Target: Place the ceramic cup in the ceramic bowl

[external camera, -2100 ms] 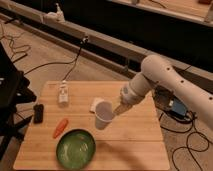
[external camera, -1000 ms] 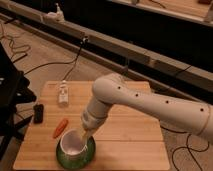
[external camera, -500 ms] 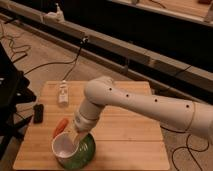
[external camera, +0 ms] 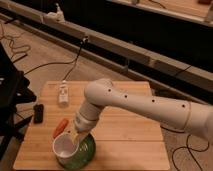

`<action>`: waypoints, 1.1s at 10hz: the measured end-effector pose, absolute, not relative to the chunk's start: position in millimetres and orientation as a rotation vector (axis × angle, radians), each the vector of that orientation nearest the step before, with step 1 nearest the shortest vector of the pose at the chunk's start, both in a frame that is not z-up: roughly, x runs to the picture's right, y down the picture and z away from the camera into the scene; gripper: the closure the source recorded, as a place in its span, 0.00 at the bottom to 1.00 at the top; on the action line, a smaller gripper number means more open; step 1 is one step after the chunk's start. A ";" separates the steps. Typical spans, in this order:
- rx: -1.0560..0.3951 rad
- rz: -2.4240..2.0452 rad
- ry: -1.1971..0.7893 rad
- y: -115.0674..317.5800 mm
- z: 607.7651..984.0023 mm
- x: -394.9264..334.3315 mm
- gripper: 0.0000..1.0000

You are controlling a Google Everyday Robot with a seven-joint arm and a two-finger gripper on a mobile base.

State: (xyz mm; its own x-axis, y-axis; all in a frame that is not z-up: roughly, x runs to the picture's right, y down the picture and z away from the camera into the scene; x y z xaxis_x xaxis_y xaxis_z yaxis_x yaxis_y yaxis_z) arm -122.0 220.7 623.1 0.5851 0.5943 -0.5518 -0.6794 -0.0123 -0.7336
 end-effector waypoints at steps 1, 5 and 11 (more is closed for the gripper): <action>-1.232 1.019 0.106 226.0 633.9 -122.8 1.00; -1.245 1.054 0.175 230.8 667.7 -116.5 0.74; -1.230 1.117 0.265 234.4 707.8 -100.7 0.20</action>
